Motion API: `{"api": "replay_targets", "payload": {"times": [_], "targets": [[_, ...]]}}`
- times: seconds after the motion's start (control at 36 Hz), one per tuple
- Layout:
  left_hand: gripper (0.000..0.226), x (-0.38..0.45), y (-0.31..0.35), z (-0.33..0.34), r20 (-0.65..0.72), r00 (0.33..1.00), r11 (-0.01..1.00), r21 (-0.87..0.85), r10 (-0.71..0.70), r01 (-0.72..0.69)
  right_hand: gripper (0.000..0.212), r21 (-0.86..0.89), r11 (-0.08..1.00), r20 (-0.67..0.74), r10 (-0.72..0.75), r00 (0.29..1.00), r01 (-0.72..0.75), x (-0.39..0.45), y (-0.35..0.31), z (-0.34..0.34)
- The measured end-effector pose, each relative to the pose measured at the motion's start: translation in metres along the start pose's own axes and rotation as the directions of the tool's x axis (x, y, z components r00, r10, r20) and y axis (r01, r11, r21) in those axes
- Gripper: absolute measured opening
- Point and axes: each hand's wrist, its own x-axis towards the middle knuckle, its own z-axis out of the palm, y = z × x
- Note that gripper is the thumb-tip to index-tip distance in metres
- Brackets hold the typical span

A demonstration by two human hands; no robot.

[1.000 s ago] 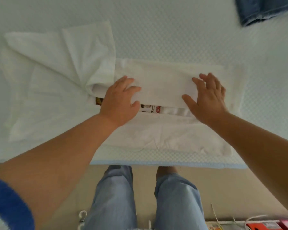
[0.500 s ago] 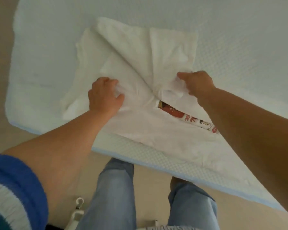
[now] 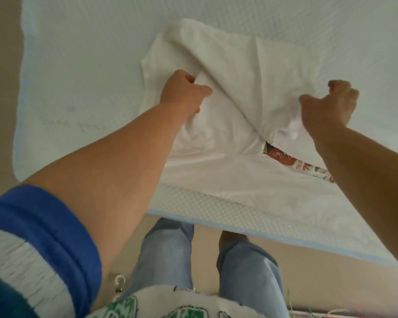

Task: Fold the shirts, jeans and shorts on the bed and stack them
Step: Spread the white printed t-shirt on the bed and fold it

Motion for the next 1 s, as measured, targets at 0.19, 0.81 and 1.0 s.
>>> {"api": "replay_targets", "payload": {"times": [0.19,0.81,1.0], "targets": [[0.016,-0.014,-0.001,-0.006,0.083,0.996,0.986,-0.165,0.035,-0.021,0.015,0.186,0.9,0.258,-0.431,0.865,0.394,-0.083,-0.005,0.018],[0.032,-0.102,-0.098,-0.024,0.387,0.653,0.521,0.397,0.651,-0.755,0.078,-0.154,0.307,0.598,-0.728,0.336,0.939,-0.082,-0.01,0.052],[0.043,-0.103,-0.098,-0.025,0.099,0.889,0.891,0.05,0.446,-0.452,0.039,-0.229,0.226,0.554,-0.769,0.318,0.947,-0.068,-0.032,0.04]]}}
